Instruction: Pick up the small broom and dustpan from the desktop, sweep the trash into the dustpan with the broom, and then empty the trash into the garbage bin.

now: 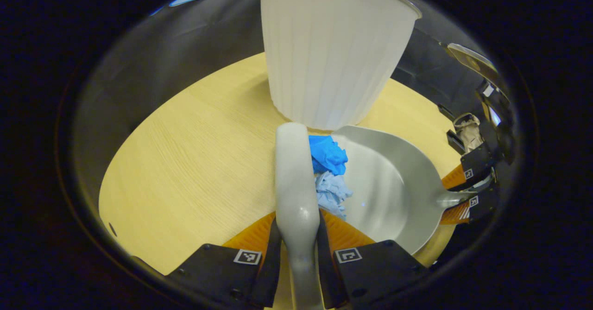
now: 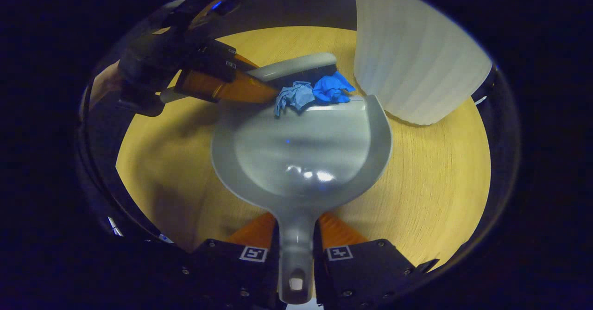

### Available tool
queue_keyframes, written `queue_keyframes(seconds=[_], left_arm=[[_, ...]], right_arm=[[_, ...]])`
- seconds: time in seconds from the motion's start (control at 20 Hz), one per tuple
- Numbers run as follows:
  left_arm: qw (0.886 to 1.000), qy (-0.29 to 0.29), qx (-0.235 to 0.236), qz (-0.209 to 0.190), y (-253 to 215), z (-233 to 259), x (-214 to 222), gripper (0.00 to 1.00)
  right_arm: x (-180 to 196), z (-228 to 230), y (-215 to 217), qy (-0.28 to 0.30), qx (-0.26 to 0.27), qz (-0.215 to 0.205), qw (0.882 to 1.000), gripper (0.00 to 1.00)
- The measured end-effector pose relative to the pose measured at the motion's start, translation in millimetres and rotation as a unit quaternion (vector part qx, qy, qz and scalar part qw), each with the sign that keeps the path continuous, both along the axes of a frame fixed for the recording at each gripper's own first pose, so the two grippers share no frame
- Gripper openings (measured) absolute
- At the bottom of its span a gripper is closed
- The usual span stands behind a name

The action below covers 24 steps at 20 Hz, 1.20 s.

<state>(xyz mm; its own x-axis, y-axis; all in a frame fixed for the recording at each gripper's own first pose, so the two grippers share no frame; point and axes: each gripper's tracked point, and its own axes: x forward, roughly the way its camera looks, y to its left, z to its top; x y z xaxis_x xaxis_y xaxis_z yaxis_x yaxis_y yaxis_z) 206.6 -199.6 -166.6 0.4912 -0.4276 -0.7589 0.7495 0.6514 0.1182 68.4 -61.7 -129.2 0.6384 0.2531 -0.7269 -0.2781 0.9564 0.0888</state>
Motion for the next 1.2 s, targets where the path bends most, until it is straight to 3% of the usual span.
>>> queue_keyframes(seconds=[0.5, 1.15, 1.2], left_arm=[[0.999, 0.03, -0.027, -0.005, -22.5, 0.1, -46.1, 0.43], [0.994, -0.014, -0.064, 0.091, 7.9, 20.8, -50.3, 0.41], [0.992, -0.018, -0.066, 0.102, 15.6, 24.9, -51.1, 0.41]], right_arm=[[39.8, 23.0, 9.4, -0.013, 0.014, -0.003, 1.0, 0.32], [61.6, 2.4, 7.7, -0.046, 0.014, -0.026, 0.999, 0.32], [62.0, 2.9, 8.9, -0.046, 0.013, -0.027, 0.998, 0.27]])
